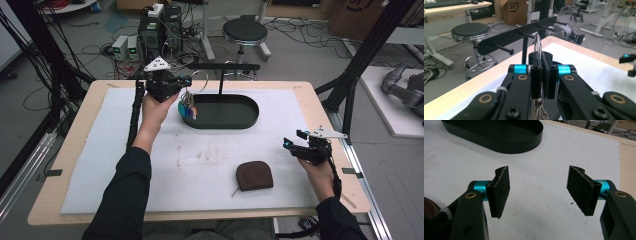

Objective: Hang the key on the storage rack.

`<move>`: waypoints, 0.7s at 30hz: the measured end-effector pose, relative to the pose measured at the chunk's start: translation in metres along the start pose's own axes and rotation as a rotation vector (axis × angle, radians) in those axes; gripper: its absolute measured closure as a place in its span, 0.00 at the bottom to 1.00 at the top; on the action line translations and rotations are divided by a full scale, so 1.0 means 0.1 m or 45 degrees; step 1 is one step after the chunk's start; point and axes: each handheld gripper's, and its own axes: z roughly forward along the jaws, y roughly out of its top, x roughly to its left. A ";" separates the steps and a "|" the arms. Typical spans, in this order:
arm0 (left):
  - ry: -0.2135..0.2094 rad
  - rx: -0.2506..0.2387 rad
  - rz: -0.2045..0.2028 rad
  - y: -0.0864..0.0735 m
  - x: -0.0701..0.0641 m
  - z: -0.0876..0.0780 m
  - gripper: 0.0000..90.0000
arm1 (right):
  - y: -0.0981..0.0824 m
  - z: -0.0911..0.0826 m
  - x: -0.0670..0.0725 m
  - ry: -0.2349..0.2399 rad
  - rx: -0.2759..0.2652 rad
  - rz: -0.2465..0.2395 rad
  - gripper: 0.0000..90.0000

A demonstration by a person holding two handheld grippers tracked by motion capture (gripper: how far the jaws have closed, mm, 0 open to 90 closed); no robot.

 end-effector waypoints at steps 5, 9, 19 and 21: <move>0.031 0.014 -0.035 -0.05 0.09 0.04 0.96 | 0.00 0.01 0.00 0.000 0.001 -0.005 0.40; 0.048 0.018 -0.051 -0.08 0.14 0.05 0.96 | 0.00 0.00 0.00 -0.001 0.001 -0.001 0.40; 0.047 0.018 -0.080 -0.11 0.19 0.07 0.96 | 0.00 0.01 0.00 0.000 0.001 -0.006 0.40; 0.051 0.021 -0.089 -0.12 0.20 0.07 0.96 | 0.00 0.00 0.00 0.000 -0.001 -0.008 0.40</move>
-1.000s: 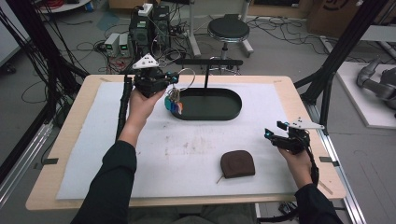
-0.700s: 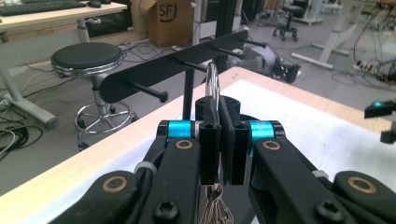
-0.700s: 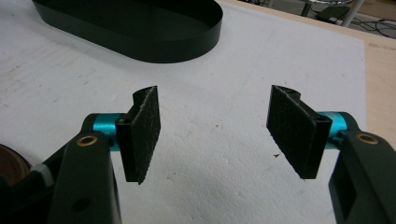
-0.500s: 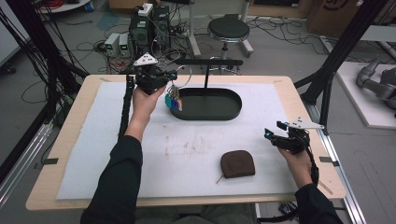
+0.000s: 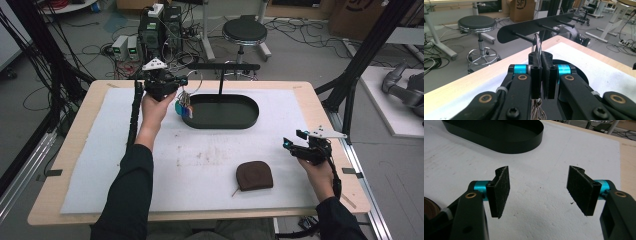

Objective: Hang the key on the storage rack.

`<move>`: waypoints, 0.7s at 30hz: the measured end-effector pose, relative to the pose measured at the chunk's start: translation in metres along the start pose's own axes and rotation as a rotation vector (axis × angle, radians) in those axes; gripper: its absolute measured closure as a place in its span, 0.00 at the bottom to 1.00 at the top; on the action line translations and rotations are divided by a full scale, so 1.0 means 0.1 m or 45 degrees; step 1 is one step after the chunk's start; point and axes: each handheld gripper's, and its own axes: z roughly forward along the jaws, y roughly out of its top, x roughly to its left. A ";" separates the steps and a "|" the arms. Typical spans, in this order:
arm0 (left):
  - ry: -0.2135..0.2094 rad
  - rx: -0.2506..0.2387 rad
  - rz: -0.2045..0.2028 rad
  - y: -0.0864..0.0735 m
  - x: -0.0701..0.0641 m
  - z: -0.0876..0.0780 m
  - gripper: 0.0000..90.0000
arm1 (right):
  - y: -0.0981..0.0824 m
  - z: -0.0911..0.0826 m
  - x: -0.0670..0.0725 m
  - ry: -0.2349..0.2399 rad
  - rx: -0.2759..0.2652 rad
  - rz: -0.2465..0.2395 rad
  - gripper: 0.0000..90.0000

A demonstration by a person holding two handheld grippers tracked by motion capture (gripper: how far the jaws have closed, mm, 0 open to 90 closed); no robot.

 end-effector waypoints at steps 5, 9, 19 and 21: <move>0.004 0.000 -0.009 -0.01 0.02 0.01 0.96 | 0.00 0.00 0.00 0.000 0.001 0.007 0.40; 0.008 -0.002 -0.018 -0.02 0.04 0.02 0.96 | 0.00 0.00 0.00 0.001 0.001 0.002 0.40; 0.042 -0.001 -0.023 -0.04 0.05 0.06 0.96 | 0.00 0.00 0.00 0.001 -0.001 0.000 0.40; 0.048 -0.009 -0.030 -0.05 0.05 0.07 0.96 | 0.00 0.00 0.00 0.001 -0.002 0.000 0.40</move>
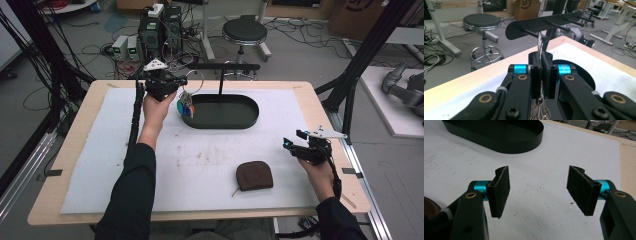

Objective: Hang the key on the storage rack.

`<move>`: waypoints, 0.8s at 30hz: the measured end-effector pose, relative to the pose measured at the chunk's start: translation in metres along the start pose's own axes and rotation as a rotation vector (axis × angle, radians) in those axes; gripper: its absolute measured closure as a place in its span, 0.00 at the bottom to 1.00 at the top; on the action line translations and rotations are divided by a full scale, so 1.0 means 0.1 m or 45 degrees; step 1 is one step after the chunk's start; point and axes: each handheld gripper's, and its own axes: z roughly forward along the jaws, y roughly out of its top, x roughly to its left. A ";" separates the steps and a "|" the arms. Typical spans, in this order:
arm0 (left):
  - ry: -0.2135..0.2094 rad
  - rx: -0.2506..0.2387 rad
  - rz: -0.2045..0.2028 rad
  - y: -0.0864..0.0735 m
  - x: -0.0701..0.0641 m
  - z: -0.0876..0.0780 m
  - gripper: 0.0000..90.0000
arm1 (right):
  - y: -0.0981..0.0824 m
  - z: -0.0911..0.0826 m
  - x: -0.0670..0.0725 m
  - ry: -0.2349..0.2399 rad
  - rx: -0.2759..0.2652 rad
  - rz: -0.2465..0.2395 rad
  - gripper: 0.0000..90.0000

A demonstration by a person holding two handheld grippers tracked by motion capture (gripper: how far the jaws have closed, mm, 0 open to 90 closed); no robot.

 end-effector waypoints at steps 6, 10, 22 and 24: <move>0.026 0.004 0.000 -0.01 0.00 0.02 0.95 | 0.00 0.00 0.00 0.002 0.002 0.006 0.40; 0.044 0.025 0.000 -0.02 0.01 0.03 0.94 | 0.00 0.00 0.00 0.002 0.002 0.001 0.40; 0.103 0.004 0.002 -0.01 -0.01 0.00 0.86 | 0.00 0.00 0.01 0.002 0.005 0.004 0.40; 0.132 0.002 0.028 -0.01 -0.02 -0.04 0.82 | 0.00 0.00 0.01 -0.001 0.007 0.005 0.40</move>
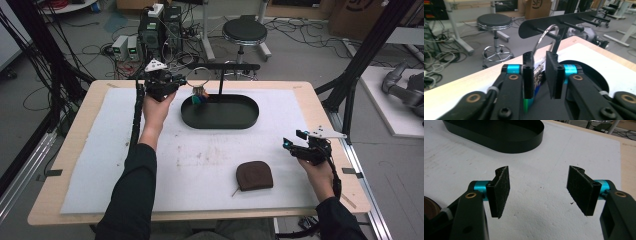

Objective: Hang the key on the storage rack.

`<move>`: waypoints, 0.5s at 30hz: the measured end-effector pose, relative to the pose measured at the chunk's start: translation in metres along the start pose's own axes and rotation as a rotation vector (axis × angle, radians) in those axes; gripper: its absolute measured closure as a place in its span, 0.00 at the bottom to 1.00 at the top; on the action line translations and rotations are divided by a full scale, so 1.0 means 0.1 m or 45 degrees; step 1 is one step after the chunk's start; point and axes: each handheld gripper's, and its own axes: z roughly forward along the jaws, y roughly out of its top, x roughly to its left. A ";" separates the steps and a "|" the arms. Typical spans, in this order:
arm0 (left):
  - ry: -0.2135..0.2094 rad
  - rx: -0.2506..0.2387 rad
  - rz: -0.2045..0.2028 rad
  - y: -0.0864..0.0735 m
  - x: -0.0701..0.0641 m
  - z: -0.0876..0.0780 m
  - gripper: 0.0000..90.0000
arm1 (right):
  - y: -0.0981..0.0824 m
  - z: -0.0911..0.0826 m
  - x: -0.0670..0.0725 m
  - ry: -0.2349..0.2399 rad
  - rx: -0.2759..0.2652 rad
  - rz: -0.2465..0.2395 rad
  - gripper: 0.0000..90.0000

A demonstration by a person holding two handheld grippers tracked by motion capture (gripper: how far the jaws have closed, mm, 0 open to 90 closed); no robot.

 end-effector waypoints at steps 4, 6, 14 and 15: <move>0.013 0.002 0.006 -0.01 -0.01 -0.05 0.72 | 0.00 0.00 0.00 0.002 -0.001 -0.009 0.40; 0.014 0.000 0.018 -0.03 -0.03 -0.09 0.71 | 0.00 0.01 0.00 0.000 -0.001 -0.012 0.40; -0.002 0.029 0.106 -0.15 -0.18 -0.30 0.54 | 0.00 0.01 0.02 -0.003 0.005 -0.016 0.40; -0.002 0.029 0.106 -0.15 -0.18 -0.30 0.54 | 0.00 0.01 0.02 -0.002 0.004 -0.021 0.40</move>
